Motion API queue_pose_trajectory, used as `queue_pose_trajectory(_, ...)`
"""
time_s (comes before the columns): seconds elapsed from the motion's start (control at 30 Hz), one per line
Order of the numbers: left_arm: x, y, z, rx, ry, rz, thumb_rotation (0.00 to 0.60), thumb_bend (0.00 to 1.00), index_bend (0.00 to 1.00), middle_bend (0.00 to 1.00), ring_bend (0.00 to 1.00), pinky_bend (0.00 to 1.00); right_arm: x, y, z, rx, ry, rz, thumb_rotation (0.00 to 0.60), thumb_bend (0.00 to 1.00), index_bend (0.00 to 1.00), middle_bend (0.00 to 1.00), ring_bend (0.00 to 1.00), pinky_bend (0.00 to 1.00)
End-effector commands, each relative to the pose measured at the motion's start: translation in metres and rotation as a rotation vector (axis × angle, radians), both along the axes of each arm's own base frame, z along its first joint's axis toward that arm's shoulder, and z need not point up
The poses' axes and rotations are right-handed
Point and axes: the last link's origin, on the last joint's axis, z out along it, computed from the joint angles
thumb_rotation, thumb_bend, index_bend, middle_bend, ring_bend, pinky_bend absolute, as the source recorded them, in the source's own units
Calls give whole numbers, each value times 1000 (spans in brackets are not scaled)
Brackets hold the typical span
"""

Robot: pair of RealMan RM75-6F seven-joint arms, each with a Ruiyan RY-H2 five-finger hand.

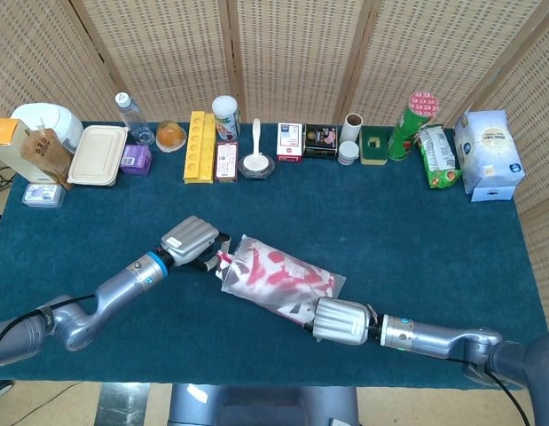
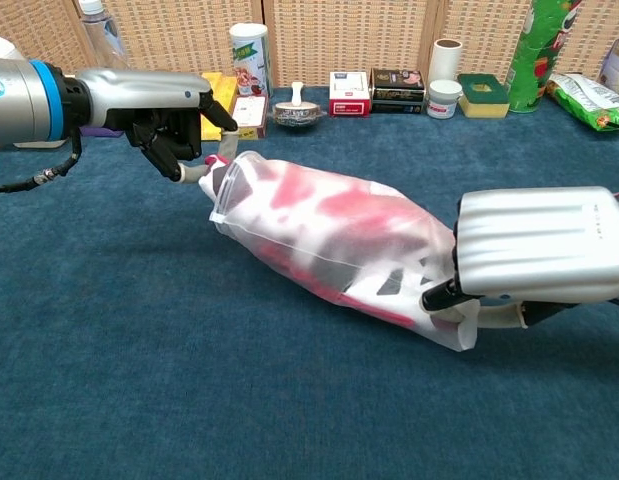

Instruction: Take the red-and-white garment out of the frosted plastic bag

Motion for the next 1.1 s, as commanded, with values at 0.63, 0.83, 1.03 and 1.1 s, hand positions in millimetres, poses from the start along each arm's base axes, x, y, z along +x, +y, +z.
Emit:
queue_pose_trajectory(0.63, -15, 0, 18, 19, 2, 18, 600, 434, 830, 1000, 961, 874, -24, -2, 17, -49, 42, -74, 600, 562, 827, 991, 1000, 1000)
queue_pose_trajectory(0.83, -17, 1, 24, 29, -6, 19, 600, 433, 829, 1000, 961, 874, -29, -3, 21, -64, 51, -94, 600, 565, 830, 992, 1000, 1000)
queue_pose_trajectory(1.03, -21, 1, 33, 45, -8, 24, 600, 434, 829, 1000, 961, 874, -36, -5, 26, -87, 59, -119, 600, 567, 832, 994, 1000, 1000)
queue_pose_trajectory(1.1, -23, 2, 37, 52, -10, 25, 600, 433, 829, 1000, 961, 874, -38, -6, 28, -95, 62, -127, 600, 568, 833, 994, 1000, 1000)
